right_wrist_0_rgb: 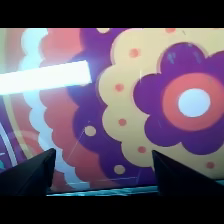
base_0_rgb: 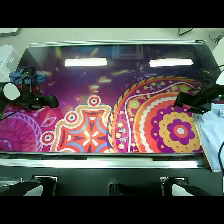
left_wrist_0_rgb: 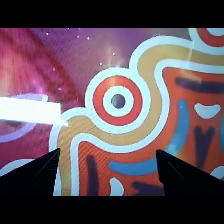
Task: Fold the clothes and pants, and hang the long-sleeved shirts on hangers.
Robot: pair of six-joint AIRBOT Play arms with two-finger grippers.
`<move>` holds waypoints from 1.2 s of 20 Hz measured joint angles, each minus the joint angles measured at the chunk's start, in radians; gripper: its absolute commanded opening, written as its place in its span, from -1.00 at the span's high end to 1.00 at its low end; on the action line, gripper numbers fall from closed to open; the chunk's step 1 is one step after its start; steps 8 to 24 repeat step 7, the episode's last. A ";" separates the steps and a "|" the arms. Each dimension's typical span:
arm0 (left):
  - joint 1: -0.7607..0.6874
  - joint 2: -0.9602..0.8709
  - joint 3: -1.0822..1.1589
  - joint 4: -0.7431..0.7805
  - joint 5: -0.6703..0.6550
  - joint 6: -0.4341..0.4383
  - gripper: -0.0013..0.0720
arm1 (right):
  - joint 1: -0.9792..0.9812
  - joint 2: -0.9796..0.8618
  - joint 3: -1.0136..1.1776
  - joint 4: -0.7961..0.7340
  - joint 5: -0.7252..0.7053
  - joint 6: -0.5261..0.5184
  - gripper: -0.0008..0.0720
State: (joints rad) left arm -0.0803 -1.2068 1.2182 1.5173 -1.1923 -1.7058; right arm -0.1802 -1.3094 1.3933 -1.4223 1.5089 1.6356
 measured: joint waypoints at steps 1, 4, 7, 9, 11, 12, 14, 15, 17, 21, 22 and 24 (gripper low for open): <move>0.000 0.000 -0.002 0.000 0.001 0.000 -0.90 | 0.001 0.000 -0.002 0.000 0.000 0.000 -0.86; -0.001 0.002 -0.006 0.000 0.006 0.000 -0.90 | 0.003 0.000 -0.004 -0.003 0.000 0.003 -0.86; -0.001 0.003 -0.007 0.000 0.007 0.000 -0.90 | 0.003 0.000 -0.004 -0.004 0.000 0.003 -0.86; -0.001 0.003 -0.007 0.000 0.007 0.000 -0.90 | 0.003 0.000 -0.004 -0.004 0.000 0.003 -0.86; -0.001 0.003 -0.007 0.000 0.007 0.000 -0.90 | 0.003 0.000 -0.004 -0.004 0.000 0.003 -0.86; -0.001 0.003 -0.007 0.000 0.007 0.000 -0.90 | 0.003 0.000 -0.004 -0.004 0.000 0.003 -0.86; -0.001 0.003 -0.007 0.000 0.007 0.000 -0.90 | 0.003 0.000 -0.004 -0.004 0.000 0.003 -0.86; -0.001 0.003 -0.007 0.000 0.007 0.000 -0.90 | 0.003 0.000 -0.004 -0.004 0.000 0.003 -0.86; -0.001 0.003 -0.007 0.000 0.007 0.000 -0.90 | 0.003 0.000 -0.004 -0.004 0.000 0.003 -0.86; -0.001 0.003 -0.007 0.000 0.007 0.000 -0.90 | 0.003 0.000 -0.004 -0.004 0.000 0.003 -0.86; -0.001 0.003 -0.007 0.000 0.007 0.000 -0.90 | 0.003 0.000 -0.004 -0.004 0.000 0.003 -0.86; -0.001 0.003 -0.007 0.000 0.007 0.000 -0.90 | 0.003 0.000 -0.004 -0.004 0.000 0.003 -0.86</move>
